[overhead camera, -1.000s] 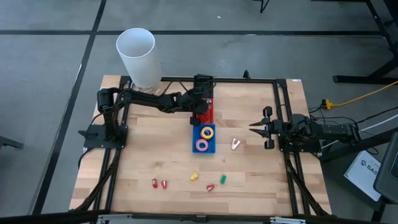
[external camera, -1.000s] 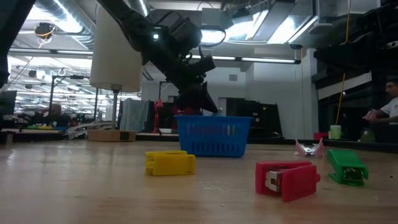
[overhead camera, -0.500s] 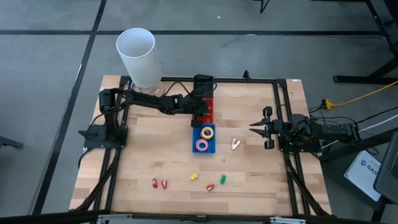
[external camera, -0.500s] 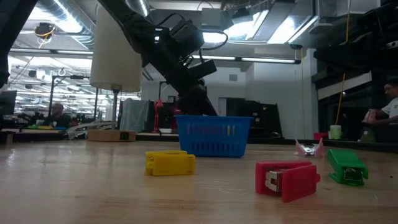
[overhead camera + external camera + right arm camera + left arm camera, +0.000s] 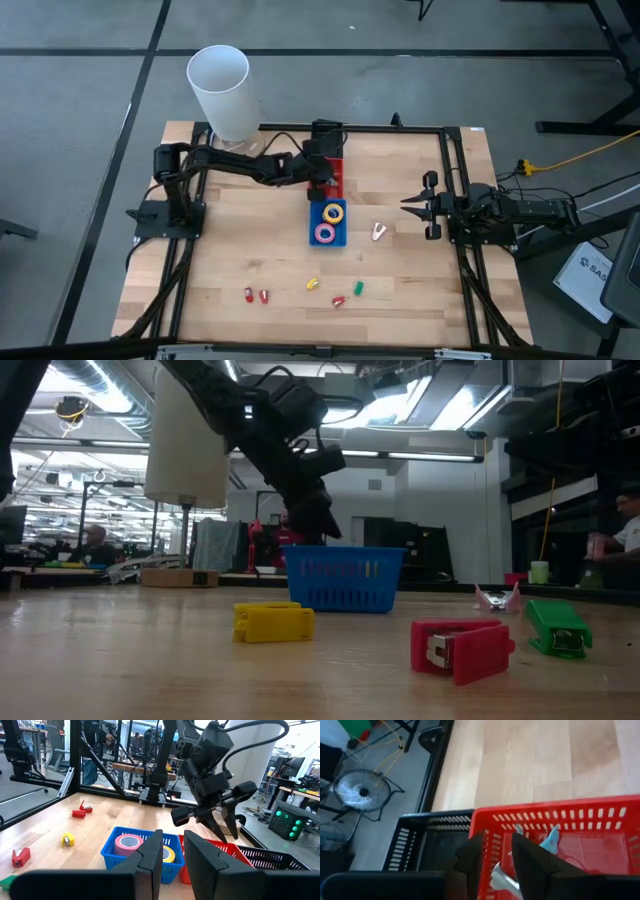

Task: Pick and place Stapler, Stapler remover, tape
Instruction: Put the pink staple remover into the red bin

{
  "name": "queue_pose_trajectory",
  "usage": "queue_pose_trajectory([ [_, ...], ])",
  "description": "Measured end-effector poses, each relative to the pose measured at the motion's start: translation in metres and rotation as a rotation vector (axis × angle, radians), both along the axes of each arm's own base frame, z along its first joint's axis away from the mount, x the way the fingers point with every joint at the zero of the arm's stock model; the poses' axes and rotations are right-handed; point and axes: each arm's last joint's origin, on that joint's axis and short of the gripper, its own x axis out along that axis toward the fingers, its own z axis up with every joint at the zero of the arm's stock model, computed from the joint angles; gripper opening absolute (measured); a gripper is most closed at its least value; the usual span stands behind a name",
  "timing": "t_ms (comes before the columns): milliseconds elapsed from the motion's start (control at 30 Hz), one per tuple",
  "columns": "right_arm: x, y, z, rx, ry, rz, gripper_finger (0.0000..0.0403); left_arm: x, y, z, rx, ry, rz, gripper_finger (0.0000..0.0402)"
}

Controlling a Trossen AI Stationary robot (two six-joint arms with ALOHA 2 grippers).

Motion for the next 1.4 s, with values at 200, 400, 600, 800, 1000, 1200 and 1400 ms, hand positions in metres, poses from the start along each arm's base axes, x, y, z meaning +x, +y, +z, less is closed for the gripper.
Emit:
queue_pose_trajectory([
  [200,0.0,0.0,0.0,0.0,0.001,0.0,0.0081,-0.007,-0.001,0.001,-0.011,0.066,0.008,0.0102],
  [400,0.0,0.0,0.0,0.0,0.0,0.0,0.0081,-0.021,-0.006,0.01,-0.089,0.109,-0.047,0.0101],
  [600,0.0,0.0,0.0,0.0,0.0,0.0,0.0081,-0.057,-0.016,0.006,-0.144,0.092,-0.028,0.0099],
  [800,0.0,0.0,0.0,0.0,0.0,0.0,0.0081,-0.102,-0.033,-0.002,-0.179,0.087,-0.016,0.0097],
  [1000,0.0,0.0,0.0,0.0,0.0,0.0,0.008,-0.145,-0.047,-0.005,-0.187,0.052,-0.025,0.0096],
  [1200,0.0,0.0,0.0,0.0,0.001,0.0,0.008,-0.184,-0.063,-0.009,-0.172,-0.012,-0.068,0.0099],
  [1400,0.0,0.0,0.0,0.0,0.001,0.0,0.008,-0.215,-0.081,-0.015,-0.149,-0.128,-0.167,0.0099],
])
